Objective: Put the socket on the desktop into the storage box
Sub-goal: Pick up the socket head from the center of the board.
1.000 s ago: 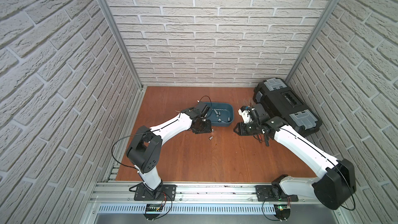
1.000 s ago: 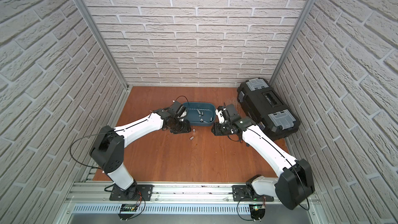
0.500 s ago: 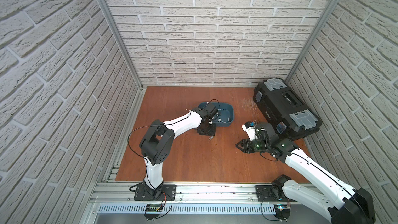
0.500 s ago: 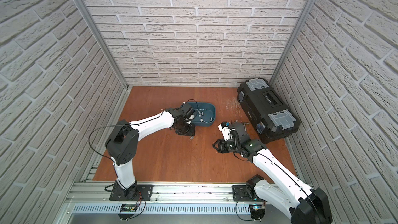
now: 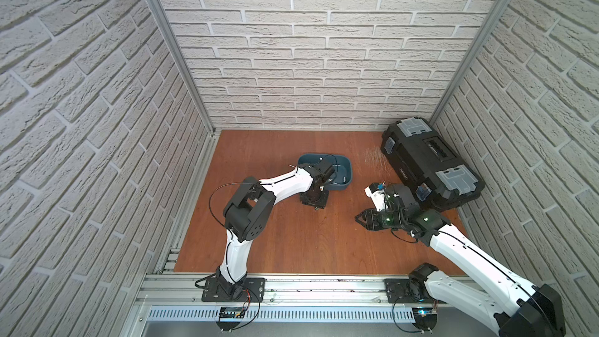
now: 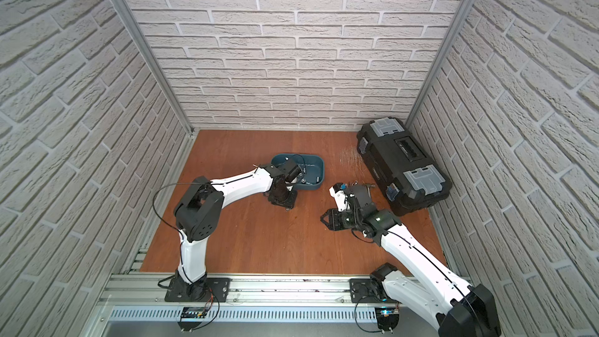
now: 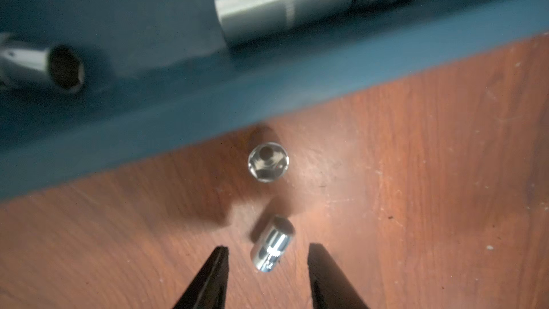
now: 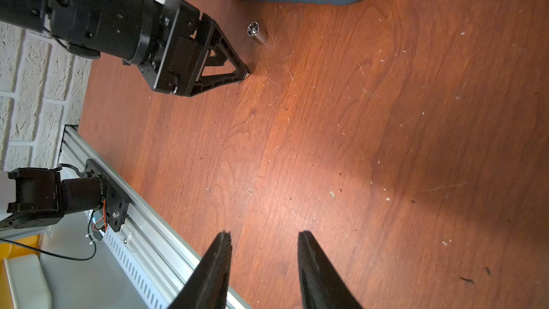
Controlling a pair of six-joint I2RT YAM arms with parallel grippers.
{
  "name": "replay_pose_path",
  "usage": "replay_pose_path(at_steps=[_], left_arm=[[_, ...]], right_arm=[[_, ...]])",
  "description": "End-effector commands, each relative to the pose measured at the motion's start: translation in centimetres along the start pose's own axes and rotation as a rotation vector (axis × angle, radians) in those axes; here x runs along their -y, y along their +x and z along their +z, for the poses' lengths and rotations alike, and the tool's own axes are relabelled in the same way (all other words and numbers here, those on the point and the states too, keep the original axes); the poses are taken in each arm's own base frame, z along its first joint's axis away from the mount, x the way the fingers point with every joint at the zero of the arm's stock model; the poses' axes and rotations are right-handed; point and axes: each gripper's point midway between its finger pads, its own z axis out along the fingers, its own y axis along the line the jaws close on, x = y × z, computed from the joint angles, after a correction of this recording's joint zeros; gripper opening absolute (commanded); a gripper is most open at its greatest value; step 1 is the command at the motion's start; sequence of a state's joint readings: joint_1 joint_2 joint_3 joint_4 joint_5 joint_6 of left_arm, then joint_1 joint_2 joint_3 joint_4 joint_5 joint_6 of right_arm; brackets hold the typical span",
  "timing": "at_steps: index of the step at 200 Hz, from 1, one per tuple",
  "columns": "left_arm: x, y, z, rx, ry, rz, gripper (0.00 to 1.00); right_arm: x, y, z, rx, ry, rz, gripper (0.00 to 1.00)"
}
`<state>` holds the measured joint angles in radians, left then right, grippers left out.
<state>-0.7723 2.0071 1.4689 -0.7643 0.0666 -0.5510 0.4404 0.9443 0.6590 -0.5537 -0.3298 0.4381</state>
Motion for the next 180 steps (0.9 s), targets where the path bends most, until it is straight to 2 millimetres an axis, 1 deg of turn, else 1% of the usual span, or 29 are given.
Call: replay_pose_path(at_steps=[1, 52, 88, 105, 142, 180], left_arm=[[0.0, 0.2, 0.3, -0.017, -0.028, 0.028, 0.47], [0.2, 0.9, 1.2, -0.038, -0.055, 0.047, 0.42], [0.5, 1.2, 1.6, -0.049, -0.058, 0.055, 0.3], [0.5, 1.4, 1.8, -0.055, -0.059, 0.056, 0.26], [0.4, 1.7, 2.3, -0.069, -0.066, 0.057, 0.25], [0.5, 1.6, 2.4, -0.066, -0.069, 0.054, 0.27]], right_arm=[[-0.1, -0.5, 0.2, 0.027, 0.002, -0.007, 0.43], [0.2, -0.5, 0.5, 0.022, 0.015, -0.003, 0.43], [0.5, -0.4, 0.5, 0.02, 0.027, -0.001, 0.43], [0.5, -0.4, 0.5, 0.02, 0.028, -0.001, 0.43], [0.6, -0.3, 0.5, 0.02, 0.032, 0.002, 0.43], [0.7, -0.2, 0.5, 0.017, 0.034, 0.001, 0.42]])
